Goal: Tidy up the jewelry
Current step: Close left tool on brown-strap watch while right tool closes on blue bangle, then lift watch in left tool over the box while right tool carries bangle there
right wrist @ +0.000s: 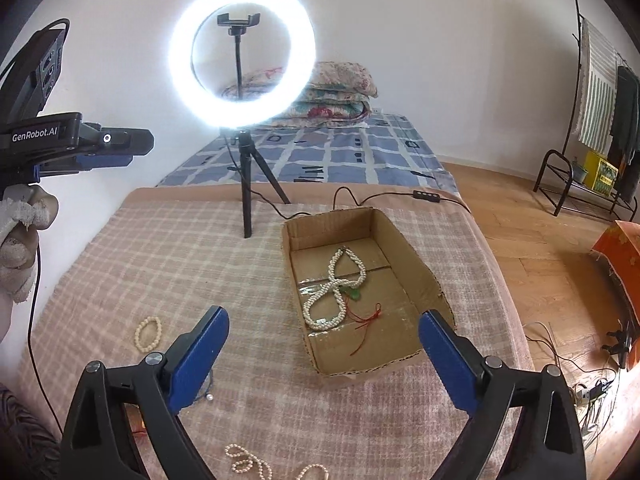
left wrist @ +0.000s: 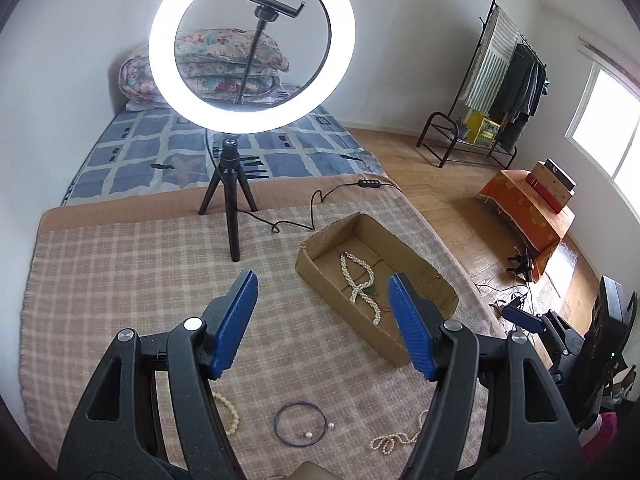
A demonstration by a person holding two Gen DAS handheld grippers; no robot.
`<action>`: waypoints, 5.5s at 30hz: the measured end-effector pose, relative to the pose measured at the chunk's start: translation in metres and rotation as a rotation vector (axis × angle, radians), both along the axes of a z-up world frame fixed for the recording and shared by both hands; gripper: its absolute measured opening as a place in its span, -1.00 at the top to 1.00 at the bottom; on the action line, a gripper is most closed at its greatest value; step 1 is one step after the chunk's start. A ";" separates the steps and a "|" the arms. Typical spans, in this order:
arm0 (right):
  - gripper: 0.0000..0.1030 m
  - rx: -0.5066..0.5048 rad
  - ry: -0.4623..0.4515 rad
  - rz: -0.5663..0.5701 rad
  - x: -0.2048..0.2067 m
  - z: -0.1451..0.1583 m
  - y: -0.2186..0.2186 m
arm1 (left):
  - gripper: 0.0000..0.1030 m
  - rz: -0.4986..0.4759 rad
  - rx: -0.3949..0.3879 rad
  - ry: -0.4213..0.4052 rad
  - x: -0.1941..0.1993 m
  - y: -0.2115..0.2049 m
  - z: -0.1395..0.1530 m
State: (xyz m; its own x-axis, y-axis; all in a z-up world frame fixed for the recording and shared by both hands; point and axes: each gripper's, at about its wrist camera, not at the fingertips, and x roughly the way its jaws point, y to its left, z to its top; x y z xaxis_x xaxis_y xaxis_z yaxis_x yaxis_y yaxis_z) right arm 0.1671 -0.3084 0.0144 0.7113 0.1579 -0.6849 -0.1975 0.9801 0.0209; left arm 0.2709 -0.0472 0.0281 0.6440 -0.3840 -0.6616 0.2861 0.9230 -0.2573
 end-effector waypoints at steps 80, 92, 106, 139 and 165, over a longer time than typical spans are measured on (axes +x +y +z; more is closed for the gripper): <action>0.97 -0.196 0.427 0.407 0.042 -0.175 0.151 | 0.86 -0.041 0.174 0.472 -0.119 0.048 -0.239; 0.97 -0.205 0.369 0.421 0.030 -0.158 0.157 | 0.89 -0.036 0.137 0.456 -0.120 0.050 -0.234; 0.98 -0.208 0.266 0.426 0.016 -0.123 0.160 | 0.89 -0.011 0.100 0.424 -0.133 0.063 -0.216; 0.98 -0.100 0.021 0.200 0.018 -0.013 0.054 | 0.89 -0.019 -0.017 0.301 -0.084 0.027 -0.150; 0.98 -0.103 0.042 -0.021 0.044 -0.021 -0.051 | 0.89 -0.026 0.013 0.162 0.050 -0.053 -0.111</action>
State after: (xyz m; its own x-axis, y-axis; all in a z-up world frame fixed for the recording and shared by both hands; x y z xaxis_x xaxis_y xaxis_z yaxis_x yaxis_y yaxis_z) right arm 0.2107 -0.3591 -0.0067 0.6838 0.0705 -0.7262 -0.1777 0.9814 -0.0720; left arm 0.3208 -0.1005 -0.0828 0.5188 -0.3897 -0.7609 0.2654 0.9195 -0.2900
